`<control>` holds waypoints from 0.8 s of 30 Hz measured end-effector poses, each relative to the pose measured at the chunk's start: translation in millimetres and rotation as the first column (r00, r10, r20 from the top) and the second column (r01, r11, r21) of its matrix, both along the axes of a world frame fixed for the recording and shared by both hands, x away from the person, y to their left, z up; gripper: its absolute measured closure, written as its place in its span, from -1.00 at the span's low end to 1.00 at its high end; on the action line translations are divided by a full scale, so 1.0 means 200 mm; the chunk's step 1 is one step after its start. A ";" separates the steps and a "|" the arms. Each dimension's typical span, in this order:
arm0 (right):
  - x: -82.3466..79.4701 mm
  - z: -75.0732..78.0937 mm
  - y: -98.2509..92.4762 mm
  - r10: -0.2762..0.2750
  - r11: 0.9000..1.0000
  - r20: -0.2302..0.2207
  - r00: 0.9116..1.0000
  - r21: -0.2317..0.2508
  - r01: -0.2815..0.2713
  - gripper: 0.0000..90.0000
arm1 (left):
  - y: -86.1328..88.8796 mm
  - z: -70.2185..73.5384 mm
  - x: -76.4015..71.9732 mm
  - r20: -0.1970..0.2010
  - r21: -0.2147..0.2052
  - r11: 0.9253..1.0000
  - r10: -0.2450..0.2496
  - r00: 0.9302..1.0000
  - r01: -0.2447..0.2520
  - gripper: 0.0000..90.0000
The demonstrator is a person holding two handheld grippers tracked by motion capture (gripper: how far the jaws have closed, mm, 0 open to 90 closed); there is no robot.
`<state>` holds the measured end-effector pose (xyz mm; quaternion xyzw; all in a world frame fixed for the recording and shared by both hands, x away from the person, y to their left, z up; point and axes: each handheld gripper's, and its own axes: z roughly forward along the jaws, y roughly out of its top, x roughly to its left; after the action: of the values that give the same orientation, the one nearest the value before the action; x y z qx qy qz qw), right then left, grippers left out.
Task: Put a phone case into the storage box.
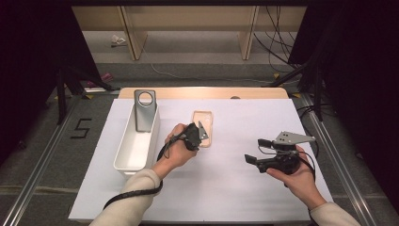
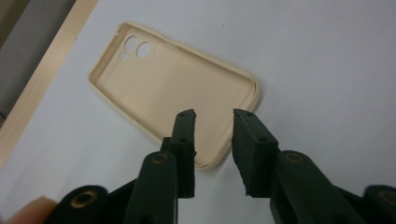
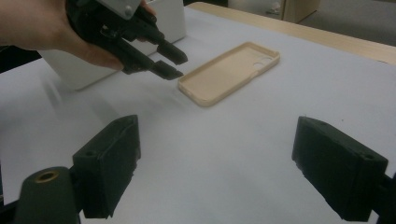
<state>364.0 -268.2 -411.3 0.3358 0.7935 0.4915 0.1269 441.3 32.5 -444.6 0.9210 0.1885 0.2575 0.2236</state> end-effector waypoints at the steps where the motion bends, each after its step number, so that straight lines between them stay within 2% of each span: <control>1: 0.00 0.00 0.00 -0.001 1.000 -0.001 1.000 0.001 0.001 -0.64 | 0.00 0.00 0.01 0.004 0.017 1.000 -0.016 1.000 0.016 0.49; 3: 0.00 0.00 0.00 -0.001 1.000 0.000 1.000 0.002 0.001 -0.64 | -0.01 0.00 0.02 -0.005 0.054 0.997 -0.062 0.998 0.063 0.41; 5: 0.00 0.00 0.00 -0.001 1.000 0.000 1.000 0.002 0.001 -0.64 | -0.01 -0.01 0.04 -0.031 0.068 0.993 -0.099 0.995 0.101 0.32; 9: 0.00 0.00 0.00 0.001 1.000 0.000 1.000 0.001 -0.001 -0.64 | -0.03 -0.02 0.05 -0.030 0.124 0.980 -0.153 0.988 0.155 0.19; 12: 0.00 0.00 0.00 -0.004 1.000 -0.002 1.000 0.004 0.004 -0.64 | -0.04 -0.03 0.05 -0.041 0.127 0.976 -0.175 0.984 0.179 0.08; 17: 0.00 0.00 0.00 -0.003 1.000 -0.001 1.000 0.004 0.003 -0.64 | -0.04 -0.04 0.07 -0.052 0.158 0.968 -0.191 0.980 0.197 -0.04; 20: 0.00 0.00 0.00 -0.004 1.000 -0.002 1.000 0.005 0.004 -0.64 | -0.05 -0.04 0.08 -0.052 0.173 0.964 -0.194 0.980 0.200 -0.10; 22: 0.00 0.00 0.00 -0.003 1.000 -0.003 1.000 0.006 0.003 -0.64 | -0.06 -0.04 0.08 -0.063 0.176 0.966 -0.184 0.981 0.192 -0.16; 24: 0.00 0.00 0.00 -0.003 1.000 -0.003 1.000 0.006 0.003 -0.64 | -0.06 -0.04 0.09 -0.060 0.186 0.962 -0.191 0.980 0.199 -0.19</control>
<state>364.2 -269.1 -411.3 0.3383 0.7915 0.4932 0.1254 460.1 20.6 -452.8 0.9574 0.0759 0.2319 0.1543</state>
